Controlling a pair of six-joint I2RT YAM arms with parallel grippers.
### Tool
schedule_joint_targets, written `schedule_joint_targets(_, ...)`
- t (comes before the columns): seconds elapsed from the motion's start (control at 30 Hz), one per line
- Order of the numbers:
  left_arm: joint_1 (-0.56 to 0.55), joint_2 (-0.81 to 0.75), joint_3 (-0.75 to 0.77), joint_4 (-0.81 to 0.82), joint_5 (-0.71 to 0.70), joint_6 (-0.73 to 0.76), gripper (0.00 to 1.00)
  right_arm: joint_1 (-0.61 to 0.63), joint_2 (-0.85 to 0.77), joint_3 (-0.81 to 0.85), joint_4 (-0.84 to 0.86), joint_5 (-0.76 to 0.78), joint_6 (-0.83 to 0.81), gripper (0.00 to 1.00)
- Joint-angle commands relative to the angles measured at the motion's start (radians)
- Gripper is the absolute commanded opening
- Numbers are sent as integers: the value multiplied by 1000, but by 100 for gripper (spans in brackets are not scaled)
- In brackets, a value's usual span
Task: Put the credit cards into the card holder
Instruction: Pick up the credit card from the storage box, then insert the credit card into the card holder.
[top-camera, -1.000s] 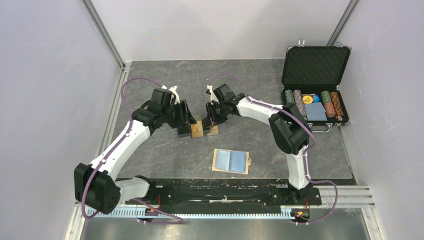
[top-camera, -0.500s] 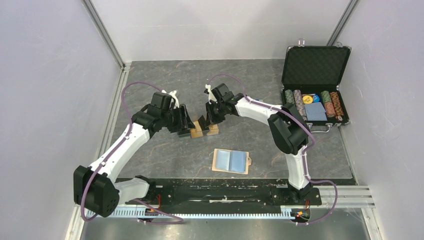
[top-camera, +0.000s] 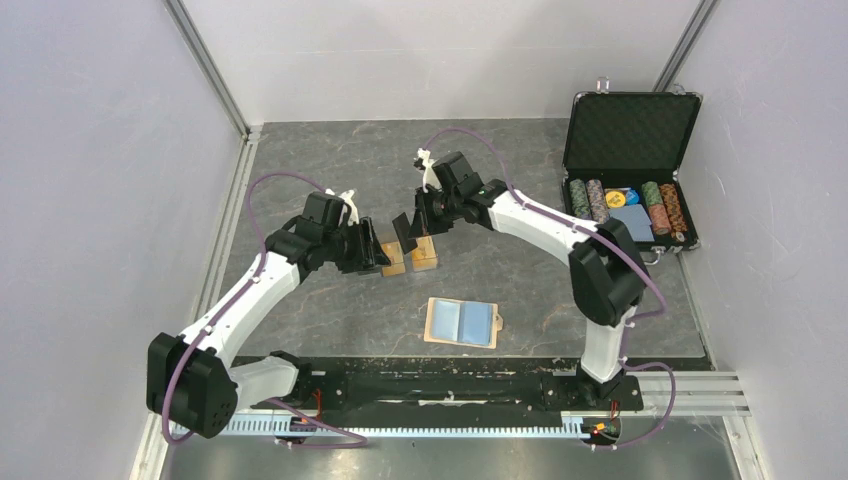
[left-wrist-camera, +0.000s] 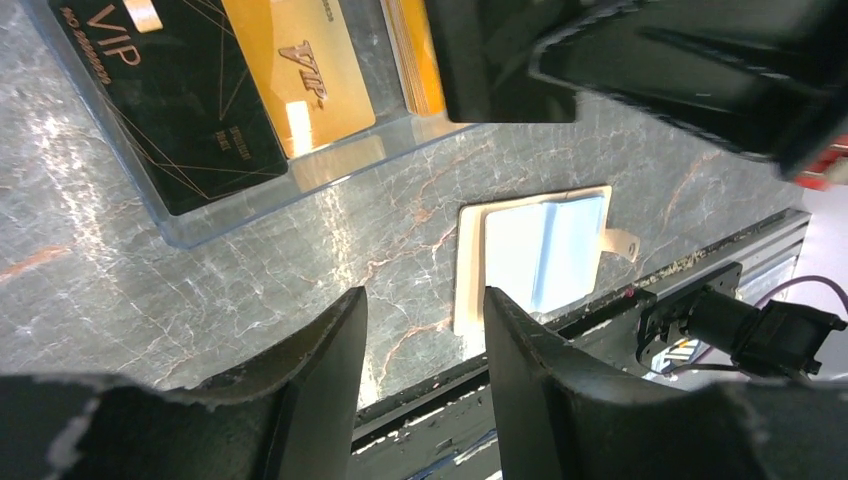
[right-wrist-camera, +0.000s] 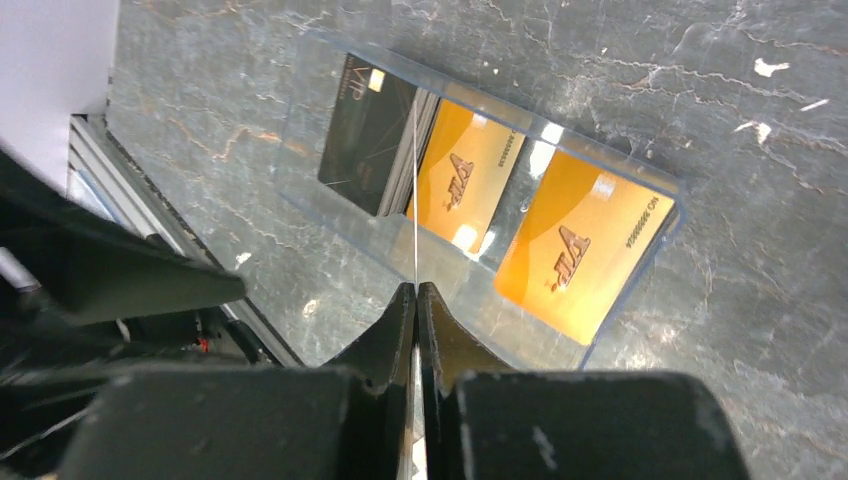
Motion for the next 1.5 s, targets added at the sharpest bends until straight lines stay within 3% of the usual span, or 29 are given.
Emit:
schedule_joint_targets(0.0,-2,-27,-48,78,79,6,52,-11,-160,-72,59,9,19,0)
schedule_joint_targets(0.13,-46,-9,-89,138,104,-29,46,-32,-288,-211,98,13,37,0)
schedule_joint_targets(0.3,-173,25,-129,224,69,-86,46,-71,-471,-453,170,-17,86,0)
schedule_joint_targets(0.67,-454,254,-89,289,-55,-146,42,-112,-800,-983,356,-117,291,0)
schedule_joint_targets(1.03,-559,434,20,216,-150,-131,36,-113,-839,-1126,445,-144,361,0)
schedule_joint_targets(1.47,-580,498,61,88,-275,-120,24,-113,-782,-1210,571,-154,400,0)
